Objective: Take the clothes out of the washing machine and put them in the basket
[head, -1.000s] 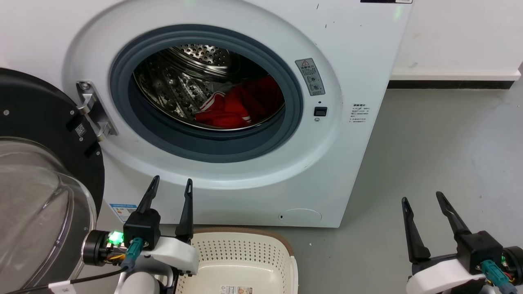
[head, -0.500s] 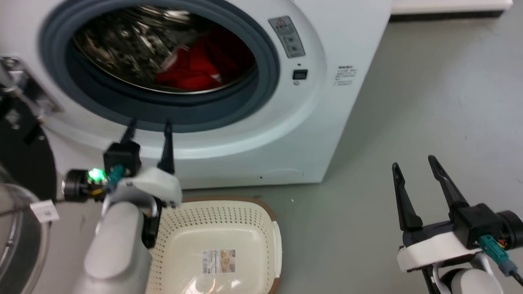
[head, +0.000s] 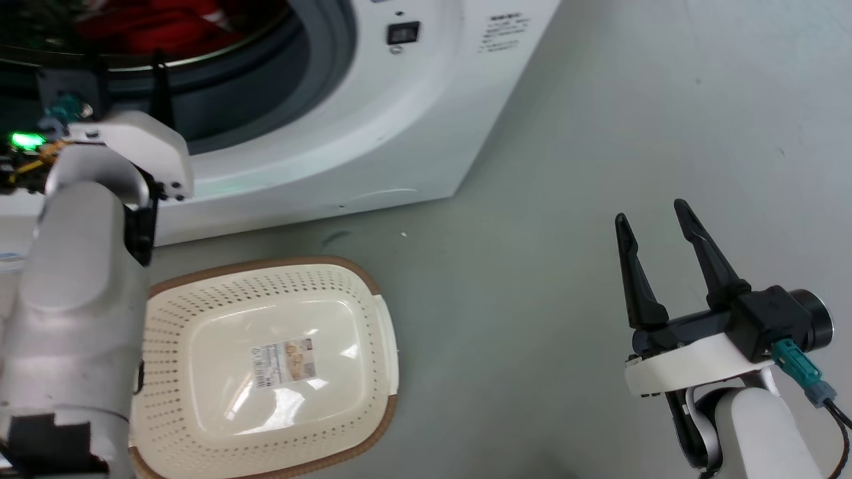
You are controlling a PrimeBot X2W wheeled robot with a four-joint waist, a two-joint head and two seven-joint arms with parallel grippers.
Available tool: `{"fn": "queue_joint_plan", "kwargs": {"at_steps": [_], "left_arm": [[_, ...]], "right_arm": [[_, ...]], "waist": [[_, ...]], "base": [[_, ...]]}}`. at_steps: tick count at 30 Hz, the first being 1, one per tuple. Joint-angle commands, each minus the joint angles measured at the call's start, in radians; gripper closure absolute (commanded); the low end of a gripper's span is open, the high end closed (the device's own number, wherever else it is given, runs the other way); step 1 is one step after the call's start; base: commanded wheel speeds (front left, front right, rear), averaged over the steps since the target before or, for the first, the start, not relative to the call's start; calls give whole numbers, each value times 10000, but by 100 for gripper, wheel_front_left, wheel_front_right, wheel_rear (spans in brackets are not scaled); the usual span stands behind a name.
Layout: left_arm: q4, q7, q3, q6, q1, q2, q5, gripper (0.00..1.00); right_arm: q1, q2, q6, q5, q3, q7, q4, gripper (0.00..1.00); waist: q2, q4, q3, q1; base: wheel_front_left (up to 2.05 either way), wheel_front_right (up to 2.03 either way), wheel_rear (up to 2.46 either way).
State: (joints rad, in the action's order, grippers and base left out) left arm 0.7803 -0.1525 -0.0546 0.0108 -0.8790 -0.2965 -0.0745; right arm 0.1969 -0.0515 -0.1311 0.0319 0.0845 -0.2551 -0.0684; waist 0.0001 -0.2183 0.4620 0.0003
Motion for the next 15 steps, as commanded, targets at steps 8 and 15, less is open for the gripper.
{"fn": "queue_joint_plan", "kwargs": {"at_steps": [8, 15], "left_arm": [[1220, 866, -57, 408, -2053, -1090, 123, 0], [1913, 2353, -384, 834, -3760, -1959, 289, 0]], "right_arm": [[579, 25, 7, 577, 437, -99, -83, 0], [692, 25, 8, 897, 690, -98, 76, 0]], "waist": [[-1, -1306, 1257, -3], [-1, -1823, 1819, -3]], "base": [[0, 0, 0], [0, 0, 0]]}}
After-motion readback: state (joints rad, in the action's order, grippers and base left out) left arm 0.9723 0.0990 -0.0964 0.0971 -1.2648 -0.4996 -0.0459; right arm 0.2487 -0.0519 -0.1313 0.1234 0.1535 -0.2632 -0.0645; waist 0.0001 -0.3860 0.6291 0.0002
